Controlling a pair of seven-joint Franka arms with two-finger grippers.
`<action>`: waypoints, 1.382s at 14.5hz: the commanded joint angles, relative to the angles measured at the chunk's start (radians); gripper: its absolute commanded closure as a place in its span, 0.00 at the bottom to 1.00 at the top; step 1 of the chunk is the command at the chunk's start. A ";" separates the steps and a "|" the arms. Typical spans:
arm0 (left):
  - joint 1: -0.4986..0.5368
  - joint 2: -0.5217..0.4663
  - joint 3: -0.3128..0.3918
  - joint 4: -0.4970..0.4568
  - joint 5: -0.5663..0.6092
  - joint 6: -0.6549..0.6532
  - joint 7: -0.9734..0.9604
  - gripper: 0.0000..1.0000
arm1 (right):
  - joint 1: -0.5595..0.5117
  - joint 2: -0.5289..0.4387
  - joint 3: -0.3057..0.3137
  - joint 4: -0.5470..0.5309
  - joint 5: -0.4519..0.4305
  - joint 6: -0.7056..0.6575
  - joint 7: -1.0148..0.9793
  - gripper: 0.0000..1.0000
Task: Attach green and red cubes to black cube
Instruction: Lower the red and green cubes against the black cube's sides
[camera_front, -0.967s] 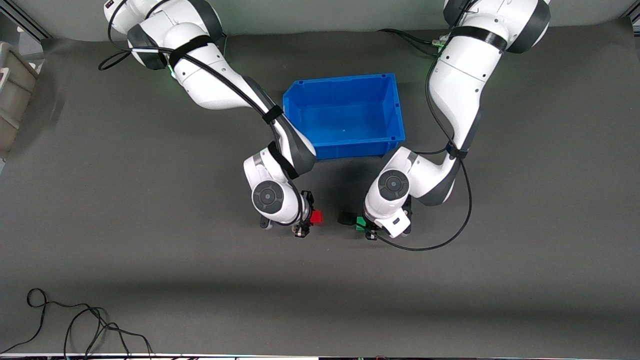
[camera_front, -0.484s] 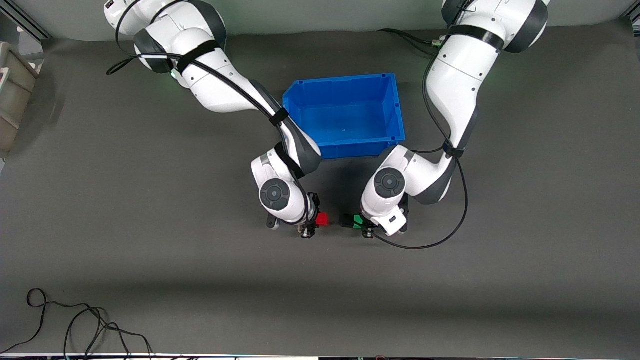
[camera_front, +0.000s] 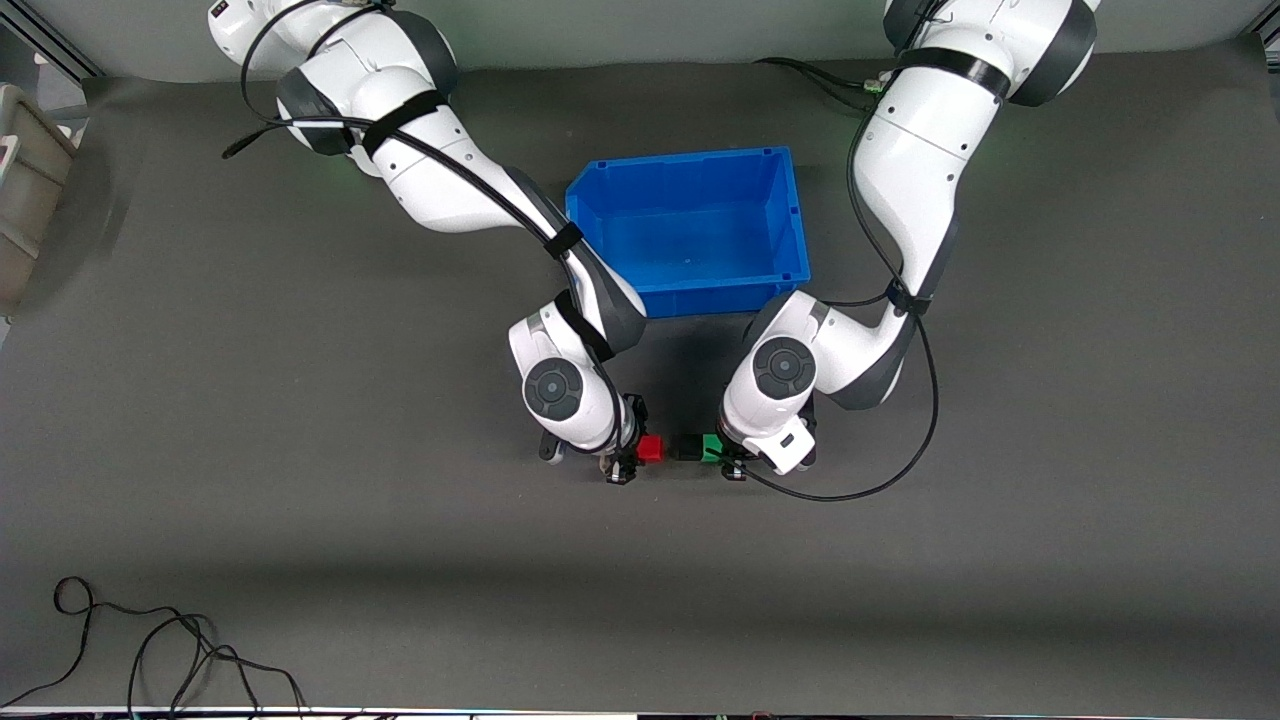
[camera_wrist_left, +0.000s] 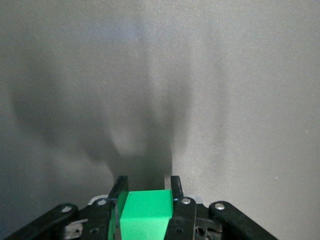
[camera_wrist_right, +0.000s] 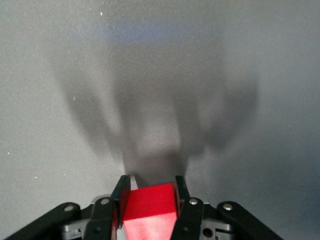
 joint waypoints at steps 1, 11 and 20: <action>-0.013 0.010 0.009 0.033 -0.018 -0.016 -0.021 1.00 | 0.009 0.032 -0.006 0.050 0.005 0.012 0.032 1.00; -0.010 0.035 0.010 0.036 -0.015 -0.002 -0.022 1.00 | 0.020 0.052 -0.003 0.051 0.008 0.080 0.034 1.00; -0.004 0.050 0.010 0.050 -0.018 0.036 -0.045 1.00 | 0.023 0.053 0.009 0.061 0.007 0.083 0.032 1.00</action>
